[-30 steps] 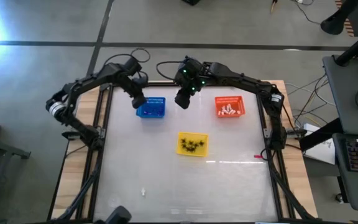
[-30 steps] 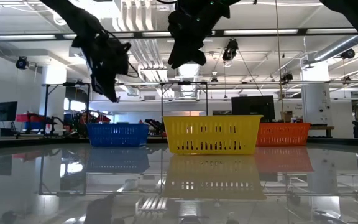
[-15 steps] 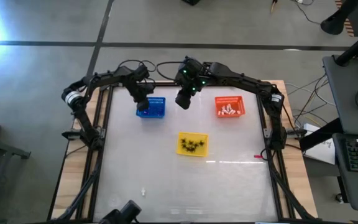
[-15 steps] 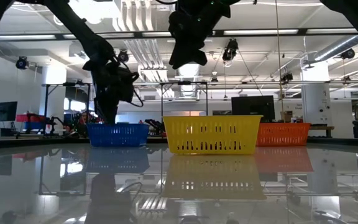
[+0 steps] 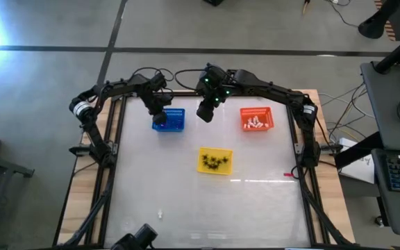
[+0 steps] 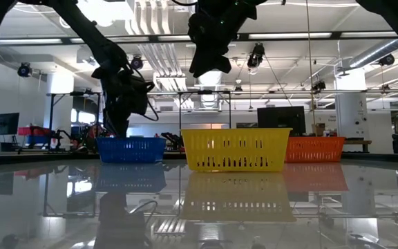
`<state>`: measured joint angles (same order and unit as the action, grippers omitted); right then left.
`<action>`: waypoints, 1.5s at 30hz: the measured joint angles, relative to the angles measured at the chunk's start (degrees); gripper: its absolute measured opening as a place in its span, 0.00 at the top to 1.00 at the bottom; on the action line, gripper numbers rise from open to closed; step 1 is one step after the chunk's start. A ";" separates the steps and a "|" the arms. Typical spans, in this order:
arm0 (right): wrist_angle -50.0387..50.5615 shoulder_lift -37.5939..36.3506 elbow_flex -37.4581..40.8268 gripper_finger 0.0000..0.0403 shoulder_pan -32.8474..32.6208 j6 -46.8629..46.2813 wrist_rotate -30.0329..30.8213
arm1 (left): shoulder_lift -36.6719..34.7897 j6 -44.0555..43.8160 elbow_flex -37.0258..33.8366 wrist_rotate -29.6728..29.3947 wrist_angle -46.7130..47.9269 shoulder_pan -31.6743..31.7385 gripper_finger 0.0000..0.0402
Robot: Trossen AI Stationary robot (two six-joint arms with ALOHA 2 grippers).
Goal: Sort Halloween decoration
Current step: Put the purple witch hat toy into the blue bin, then put the white skeleton toy into the orange bin
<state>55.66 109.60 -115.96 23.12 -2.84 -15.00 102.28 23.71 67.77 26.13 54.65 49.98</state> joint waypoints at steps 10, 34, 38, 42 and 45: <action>5.36 -0.47 0.02 0.74 -0.01 1.27 -0.03 | -3.26 1.59 0.00 -0.13 7.09 -0.40 0.76; 30.80 -8.51 0.04 0.74 -9.56 -13.40 0.02 | -43.28 -23.72 -11.57 -0.18 9.44 -33.87 0.80; 30.82 -9.14 0.04 0.75 -12.31 -18.38 0.02 | -45.15 -28.74 -13.89 -0.24 7.34 -42.06 0.80; 30.77 -9.40 0.04 0.77 -15.72 -23.49 0.06 | -45.65 -36.30 -16.96 -4.33 4.47 -50.35 0.80; 30.72 -9.38 0.04 0.78 -18.90 -28.02 0.04 | -45.31 -42.98 -19.24 -8.10 0.60 -56.36 0.80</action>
<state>86.37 100.22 -115.92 4.22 -30.86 -14.96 56.97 -19.27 48.53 18.03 55.25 -6.38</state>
